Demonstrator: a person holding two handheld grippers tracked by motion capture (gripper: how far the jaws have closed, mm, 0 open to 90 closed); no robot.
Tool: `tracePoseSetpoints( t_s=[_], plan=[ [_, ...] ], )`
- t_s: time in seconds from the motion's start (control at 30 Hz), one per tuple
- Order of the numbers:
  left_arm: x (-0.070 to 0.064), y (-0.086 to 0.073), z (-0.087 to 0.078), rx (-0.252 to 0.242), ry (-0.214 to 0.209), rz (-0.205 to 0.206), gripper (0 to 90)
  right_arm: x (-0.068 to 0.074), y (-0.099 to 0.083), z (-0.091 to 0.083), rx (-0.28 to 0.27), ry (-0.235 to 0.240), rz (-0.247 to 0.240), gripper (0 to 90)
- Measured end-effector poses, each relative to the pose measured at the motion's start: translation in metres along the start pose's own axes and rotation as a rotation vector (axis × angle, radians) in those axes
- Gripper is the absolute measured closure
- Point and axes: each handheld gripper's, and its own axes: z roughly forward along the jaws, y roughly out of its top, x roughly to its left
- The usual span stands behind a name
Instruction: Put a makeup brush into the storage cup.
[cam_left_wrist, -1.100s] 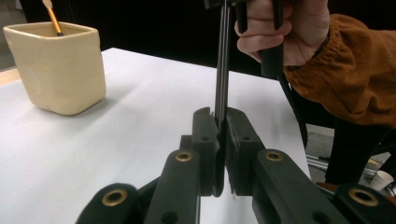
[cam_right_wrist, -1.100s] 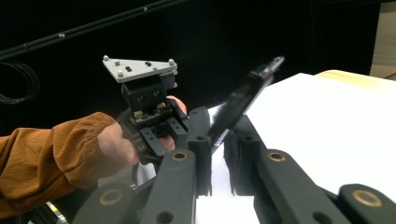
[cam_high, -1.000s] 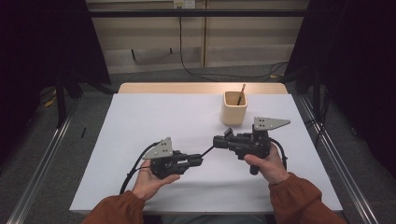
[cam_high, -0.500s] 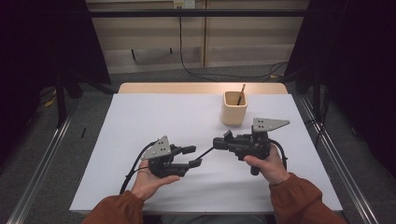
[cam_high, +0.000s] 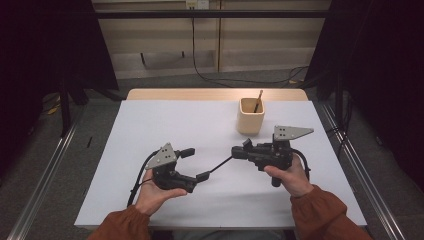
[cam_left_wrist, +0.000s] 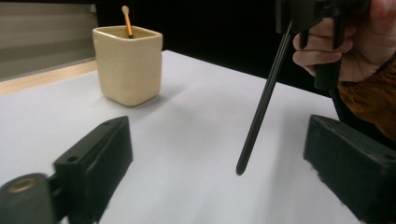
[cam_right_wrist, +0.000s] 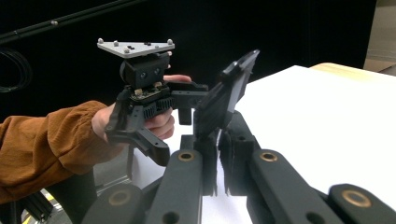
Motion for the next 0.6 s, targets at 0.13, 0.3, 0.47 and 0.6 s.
tracePoseSetpoints(
  t_s=[0.13,0.3,0.47,0.6],
  plan=[
    [-0.004,0.003,-0.006,-0.02,0.004,0.001,2.8,0.0,0.001,-0.003,-0.005,-0.006,-0.004,85.7],
    [-0.004,0.004,-0.014,-0.034,0.022,0.004,1.5,0.0,0.001,-0.005,0.003,-0.02,-0.01,85.8],
    [-0.001,0.003,-0.022,-0.029,0.034,0.013,1.7,-0.001,0.001,-0.009,0.01,-0.035,-0.017,85.7],
    [-0.003,0.002,-0.031,-0.037,0.048,0.011,1.6,-0.001,0.002,-0.014,0.01,-0.054,-0.023,85.7]
  ],
)
